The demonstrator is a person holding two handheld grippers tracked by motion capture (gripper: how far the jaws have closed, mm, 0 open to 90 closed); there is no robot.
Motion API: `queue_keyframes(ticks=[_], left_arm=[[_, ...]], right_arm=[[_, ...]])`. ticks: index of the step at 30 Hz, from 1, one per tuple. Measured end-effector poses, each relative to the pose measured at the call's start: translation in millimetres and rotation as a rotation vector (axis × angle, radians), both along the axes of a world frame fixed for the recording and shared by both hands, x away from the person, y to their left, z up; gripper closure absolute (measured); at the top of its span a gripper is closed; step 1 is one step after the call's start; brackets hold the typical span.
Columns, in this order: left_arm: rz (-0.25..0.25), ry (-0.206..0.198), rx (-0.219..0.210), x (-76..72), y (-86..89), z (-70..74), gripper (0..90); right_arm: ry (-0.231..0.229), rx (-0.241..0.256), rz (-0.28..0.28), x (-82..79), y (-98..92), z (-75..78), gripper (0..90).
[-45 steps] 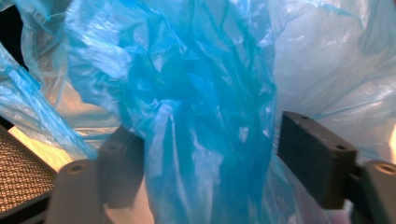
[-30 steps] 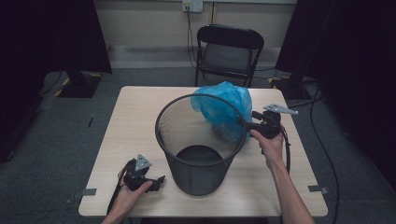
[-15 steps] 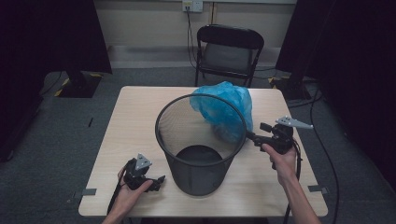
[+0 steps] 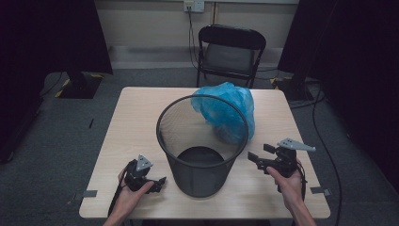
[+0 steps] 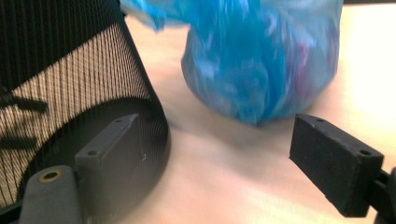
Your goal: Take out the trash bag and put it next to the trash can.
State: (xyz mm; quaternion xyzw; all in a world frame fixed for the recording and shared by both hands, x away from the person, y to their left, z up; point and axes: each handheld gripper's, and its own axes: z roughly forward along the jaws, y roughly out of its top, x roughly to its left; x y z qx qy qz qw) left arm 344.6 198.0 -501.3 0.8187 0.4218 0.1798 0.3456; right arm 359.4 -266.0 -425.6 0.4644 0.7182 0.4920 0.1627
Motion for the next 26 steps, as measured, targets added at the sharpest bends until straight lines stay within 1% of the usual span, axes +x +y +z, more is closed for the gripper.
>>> queue_keyframes(ticks=[3,6,8,9,12,15,16,18,19,20,21,22,25,26], left_arm=[[0.0,0.0,0.0,-0.1,0.0,0.0,4.0],[0.021,0.0,0.001,-1.9,-1.0,0.1,4.0],[0.028,-0.001,-0.002,-2.5,-1.4,-0.1,4.0],[0.025,-0.001,0.001,-2.4,-1.1,0.0,4.0],[0.027,-0.001,0.0,-2.6,-1.2,0.0,4.0],[0.045,0.0,-0.006,-4.2,-2.4,-0.1,4.4],[0.041,0.0,-0.001,-4.2,-2.0,0.1,4.6],[0.045,0.0,-0.006,-4.3,-2.4,-0.1,4.6],[0.043,0.0,-0.004,-4.2,-2.2,0.0,4.6],[0.042,0.0,-0.003,-4.2,-2.1,0.0,4.6],[0.045,0.0,-0.006,-4.3,-2.4,-0.1,4.6],[0.045,0.0,-0.006,-4.2,-2.3,-0.1,4.6],[0.041,0.001,-0.001,-4.2,-1.9,0.1,4.5],[0.044,0.0,-0.006,-4.2,-2.3,-0.1,4.6]], right_arm=[[0.027,-0.009,-0.015,-6.9,-3.0,-12.5,16.2],[0.052,-0.035,-0.035,-11.5,-6.1,-24.1,16.2],[0.078,-0.059,-0.036,-13.8,-7.5,-33.1,16.3],[0.083,-0.073,-0.035,-14.9,-8.2,-37.6,16.3],[0.104,-0.137,-0.047,-16.9,-7.4,-51.2,16.3],[0.12,-0.194,-0.076,-16.0,-6.2,-61.5,16.3],[0.126,-0.204,-0.083,-15.0,-6.2,-64.7,16.3],[0.137,-0.243,-0.116,-13.0,-5.3,-71.3,16.3],[0.127,-0.248,-0.118,-12.4,-4.7,-72.3,16.2],[0.128,-0.248,-0.127,-12.0,-4.3,-72.2,16.5],[0.118,-0.261,-0.135,-11.8,-4.0,-73.1,16.6],[0.118,-0.276,-0.144,-11.9,-2.8,-73.3,16.5],[0.113,-0.305,-0.144,-12.1,-0.1,-73.6,16.2],[0.113,-0.314,-0.143,-12.1,0.7,-73.7,15.6]])
